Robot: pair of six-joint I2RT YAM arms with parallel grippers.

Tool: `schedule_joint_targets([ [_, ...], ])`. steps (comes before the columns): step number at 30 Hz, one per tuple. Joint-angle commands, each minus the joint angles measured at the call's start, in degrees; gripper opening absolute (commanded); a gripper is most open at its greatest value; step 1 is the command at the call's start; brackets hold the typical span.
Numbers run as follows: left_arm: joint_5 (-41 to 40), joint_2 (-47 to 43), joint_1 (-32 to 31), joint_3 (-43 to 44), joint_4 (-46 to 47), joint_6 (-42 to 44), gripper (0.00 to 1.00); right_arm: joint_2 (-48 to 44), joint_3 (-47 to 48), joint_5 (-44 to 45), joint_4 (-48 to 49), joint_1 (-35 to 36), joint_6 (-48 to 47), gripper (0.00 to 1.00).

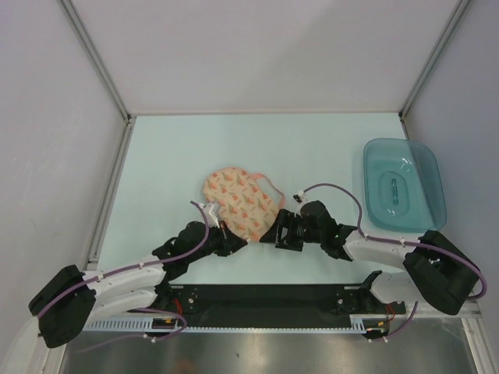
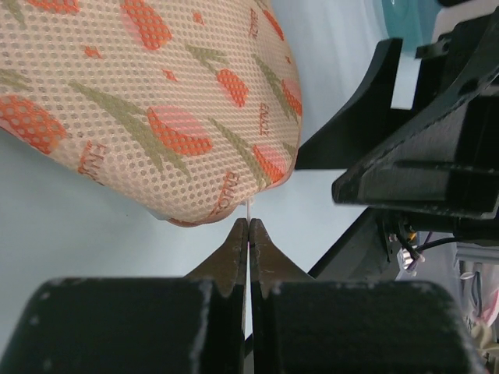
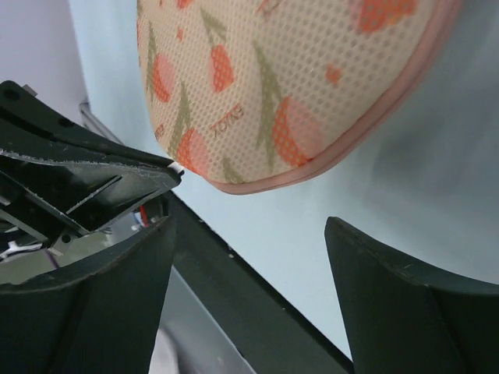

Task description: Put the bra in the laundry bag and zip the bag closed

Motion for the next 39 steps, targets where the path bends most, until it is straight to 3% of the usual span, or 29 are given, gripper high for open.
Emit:
schedule_joint_targets([
  [1, -0.03, -2.05, -0.2, 2.15, 1.63, -1.0, 0.0, 1.67, -3.16, 2.58, 17.88, 2.07, 6.62, 0.79],
  [6, 0.06, -2.84, -0.46, 1.88, 0.93, -1.0, 0.0, 7.72, -2.99, 2.05, 23.7, 2.24, 7.77, 0.76],
  [9, -0.2, -3.72, -0.55, 1.62, 0.4, -1.0, 0.0, 10.19, -3.08, 1.53, 26.52, 2.24, 9.17, 0.69],
  [12, -0.99, -4.34, -0.55, 1.97, -1.18, -0.22, 0.0, 12.13, -3.26, 0.65, 28.54, 2.16, 9.53, 0.52],
  [15, -3.79, -5.3, 0.23, 3.73, -6.79, 1.89, 0.0, 11.61, -3.69, -0.23, 27.06, 1.37, 8.56, 0.26],
  [16, -3.98, -5.57, 1.02, 4.17, -8.37, 2.16, 0.0, 10.91, -4.13, -0.67, 26.88, 0.76, 8.39, 0.08],
  [17, -3.64, -5.75, 2.16, 4.43, -10.22, 2.42, 0.0, 10.21, -4.74, -1.02, 26.88, 0.14, 8.38, 0.0],
  [23, 2.69, -6.89, 17.35, 4.87, -14.88, 6.46, 0.0, 5.9, -7.39, -6.03, 24.24, -5.92, 4.79, 0.0],
  [27, 3.48, -3.56, 21.76, 7.77, -16.56, 10.06, 0.0, 5.54, -6.86, -12.78, 24.24, -9.61, 3.02, 0.0],
  [33, 2.35, 0.94, 24.15, 11.9, -18.76, 11.48, 0.01, 7.64, -3.79, -15.53, 22.49, -12.08, 1.62, 0.0],
  [35, 2.87, -1.07, 24.24, 11.82, -20.34, 11.3, 0.07, 8.53, -1.95, -15.79, 22.66, -12.08, 1.35, 0.0],
  [39, 9.0, -8.8, 24.24, 10.06, -19.38, 10.16, 0.34, 12.21, 0.78, -13.78, 26.68, -11.82, 3.81, 0.0],
])
